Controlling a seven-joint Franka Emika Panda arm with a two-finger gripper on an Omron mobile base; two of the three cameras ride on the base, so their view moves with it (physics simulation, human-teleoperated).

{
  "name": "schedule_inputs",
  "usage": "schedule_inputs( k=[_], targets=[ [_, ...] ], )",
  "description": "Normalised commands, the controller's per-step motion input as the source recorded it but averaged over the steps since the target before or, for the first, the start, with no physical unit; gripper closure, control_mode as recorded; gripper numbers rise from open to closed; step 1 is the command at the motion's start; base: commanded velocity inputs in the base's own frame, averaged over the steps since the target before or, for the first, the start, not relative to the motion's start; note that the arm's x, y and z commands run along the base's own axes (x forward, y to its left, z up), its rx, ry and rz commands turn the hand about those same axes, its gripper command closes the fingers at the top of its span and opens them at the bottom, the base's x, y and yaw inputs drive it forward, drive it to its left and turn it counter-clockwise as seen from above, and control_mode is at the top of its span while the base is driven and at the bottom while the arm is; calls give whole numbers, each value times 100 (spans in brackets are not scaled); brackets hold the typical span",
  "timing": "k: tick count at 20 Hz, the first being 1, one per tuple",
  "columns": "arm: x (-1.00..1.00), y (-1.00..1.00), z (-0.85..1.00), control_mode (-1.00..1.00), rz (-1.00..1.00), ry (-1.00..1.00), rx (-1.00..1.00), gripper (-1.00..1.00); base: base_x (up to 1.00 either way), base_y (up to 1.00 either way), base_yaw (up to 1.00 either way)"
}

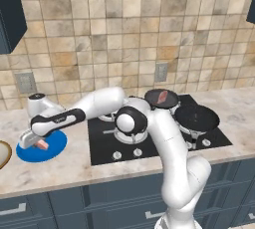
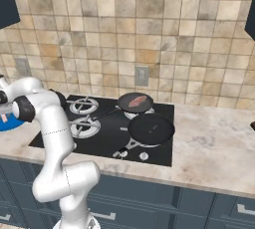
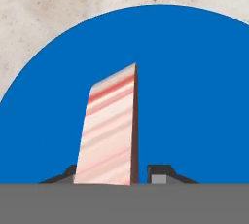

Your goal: Place one of the steaks on the plate and the other in the bowl. Then place the bowl in the fridge.

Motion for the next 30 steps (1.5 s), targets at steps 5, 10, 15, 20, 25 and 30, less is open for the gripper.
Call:
schedule_inputs(
  k=[5,10,15,20,25,30],
  targets=[
    [0,0,28,-100,0,0,0,-100,0,0,0],
    [0,-25,48,-100,0,-2,0,-100,0,0,0],
    [0,-66,6,-100,0,-1,-1,-100,0,0,0],
    [6,-63,49,-100,-1,-1,-1,-100,0,0,0],
    [20,-91,48,-100,-18,2,0,-100,0,0,0],
    [28,-100,16,-100,-37,3,0,-100,0,0,0]
  ],
)
